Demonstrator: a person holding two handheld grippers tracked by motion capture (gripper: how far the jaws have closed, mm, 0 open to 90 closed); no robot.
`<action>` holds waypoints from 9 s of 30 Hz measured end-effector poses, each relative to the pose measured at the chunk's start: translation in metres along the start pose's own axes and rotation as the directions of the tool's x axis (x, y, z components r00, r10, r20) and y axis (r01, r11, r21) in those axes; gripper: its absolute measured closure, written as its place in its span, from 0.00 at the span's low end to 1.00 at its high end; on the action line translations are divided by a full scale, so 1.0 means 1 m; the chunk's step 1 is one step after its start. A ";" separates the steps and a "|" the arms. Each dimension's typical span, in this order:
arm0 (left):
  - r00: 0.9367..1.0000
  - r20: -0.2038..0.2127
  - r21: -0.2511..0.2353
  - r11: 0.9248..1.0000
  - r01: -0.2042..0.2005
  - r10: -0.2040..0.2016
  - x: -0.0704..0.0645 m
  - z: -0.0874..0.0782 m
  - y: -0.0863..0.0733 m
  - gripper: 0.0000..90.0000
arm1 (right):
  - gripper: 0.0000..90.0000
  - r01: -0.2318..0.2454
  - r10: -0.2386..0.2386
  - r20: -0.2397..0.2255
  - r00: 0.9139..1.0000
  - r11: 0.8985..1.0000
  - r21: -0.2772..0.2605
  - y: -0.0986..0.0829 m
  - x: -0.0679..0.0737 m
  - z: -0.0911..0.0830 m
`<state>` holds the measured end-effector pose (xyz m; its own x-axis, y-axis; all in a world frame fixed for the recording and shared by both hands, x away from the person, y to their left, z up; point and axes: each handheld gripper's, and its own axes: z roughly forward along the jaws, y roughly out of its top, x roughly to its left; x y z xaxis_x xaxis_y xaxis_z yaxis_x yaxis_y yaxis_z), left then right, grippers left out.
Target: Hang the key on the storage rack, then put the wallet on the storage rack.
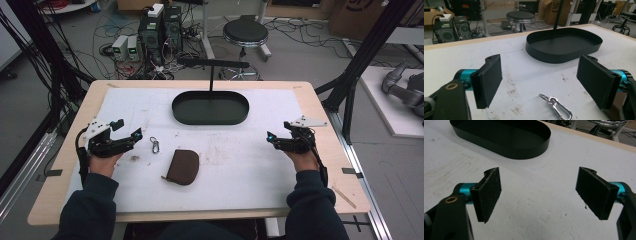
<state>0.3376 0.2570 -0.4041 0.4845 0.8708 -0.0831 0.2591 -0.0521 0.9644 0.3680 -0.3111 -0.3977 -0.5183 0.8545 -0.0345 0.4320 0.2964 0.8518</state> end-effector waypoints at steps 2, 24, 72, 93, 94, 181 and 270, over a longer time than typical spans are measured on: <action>1.000 0.001 0.004 1.000 0.003 -0.003 -0.001 0.001 0.000 0.24 | 0.23 0.004 -0.004 0.002 1.000 1.000 0.003 0.000 0.000 0.000; 0.999 0.036 0.118 0.993 0.020 -0.024 -0.007 0.018 -0.007 0.32 | 0.23 0.009 -0.010 0.010 1.000 1.000 0.011 -0.002 0.003 -0.002; 0.997 0.068 0.429 0.903 0.011 -0.044 -0.013 0.067 -0.024 0.96 | 0.24 0.025 -0.025 0.003 1.000 0.999 0.045 -0.005 0.007 0.003; 0.988 0.154 0.211 0.977 -0.014 -0.019 -0.016 0.050 0.005 0.98 | 0.24 0.004 -0.004 -0.001 1.000 1.000 0.022 -0.004 0.004 0.002; 0.987 0.158 0.195 0.981 -0.020 -0.012 -0.015 0.049 0.008 0.98 | 0.24 0.008 -0.008 -0.002 1.000 1.000 0.020 -0.004 0.003 0.002; 0.993 0.116 0.052 0.998 -0.022 0.016 -0.016 0.062 0.061 0.18 | 0.24 0.000 -0.001 -0.036 0.999 1.000 -0.025 -0.001 0.008 0.002; 0.982 0.162 0.283 0.948 -0.145 0.102 -0.069 0.030 0.006 0.79 | 0.29 0.064 -0.065 -0.056 0.996 0.998 -0.015 -0.009 0.028 -0.007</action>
<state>0.3308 0.1823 -0.4001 0.6371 0.7704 -0.0239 0.4117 -0.3140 0.8555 0.3448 -0.2930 -0.4026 -0.5853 0.8085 -0.0604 0.3871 0.3441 0.8555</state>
